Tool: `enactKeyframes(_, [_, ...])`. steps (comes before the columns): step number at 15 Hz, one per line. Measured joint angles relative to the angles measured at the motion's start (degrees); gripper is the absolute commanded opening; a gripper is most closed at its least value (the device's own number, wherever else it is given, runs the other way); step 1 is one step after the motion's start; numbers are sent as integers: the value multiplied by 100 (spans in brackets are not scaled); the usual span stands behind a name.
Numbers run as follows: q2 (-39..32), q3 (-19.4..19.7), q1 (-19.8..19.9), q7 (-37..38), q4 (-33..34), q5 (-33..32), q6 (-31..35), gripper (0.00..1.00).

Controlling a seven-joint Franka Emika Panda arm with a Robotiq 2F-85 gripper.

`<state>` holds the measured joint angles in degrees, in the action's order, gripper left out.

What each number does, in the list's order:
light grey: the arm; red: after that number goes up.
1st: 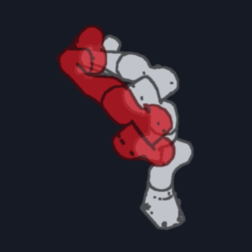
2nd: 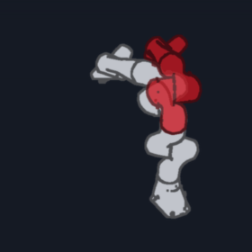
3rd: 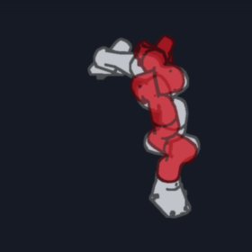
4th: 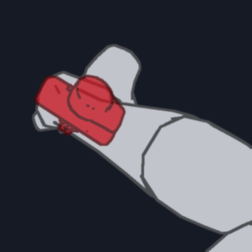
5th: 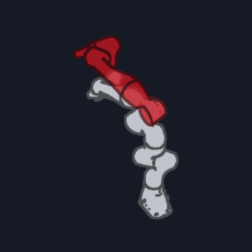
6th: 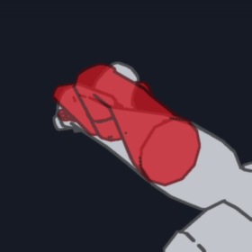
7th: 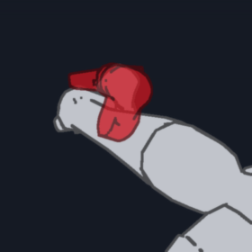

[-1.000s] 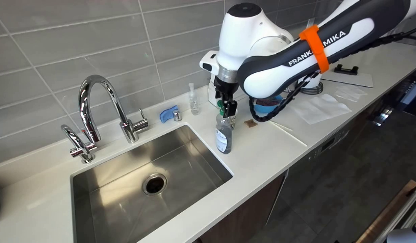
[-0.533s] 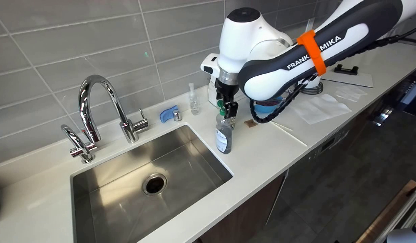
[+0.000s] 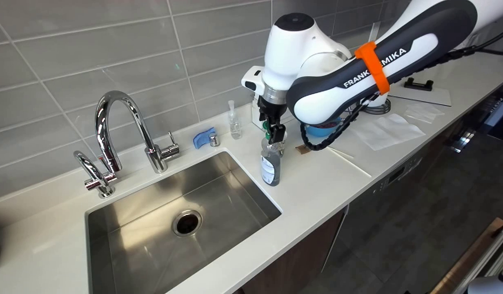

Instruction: Close the lid on the bottle

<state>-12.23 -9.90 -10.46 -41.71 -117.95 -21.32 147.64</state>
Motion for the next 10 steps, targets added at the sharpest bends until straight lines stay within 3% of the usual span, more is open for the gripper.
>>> enactKeyframes(4, [-33,18,7,0,65,-33,0,62])
enactKeyframes(5, [-33,19,9,0,75,-34,0,66])
enactKeyframes(10, [-32,21,10,0,104,-58,0,59])
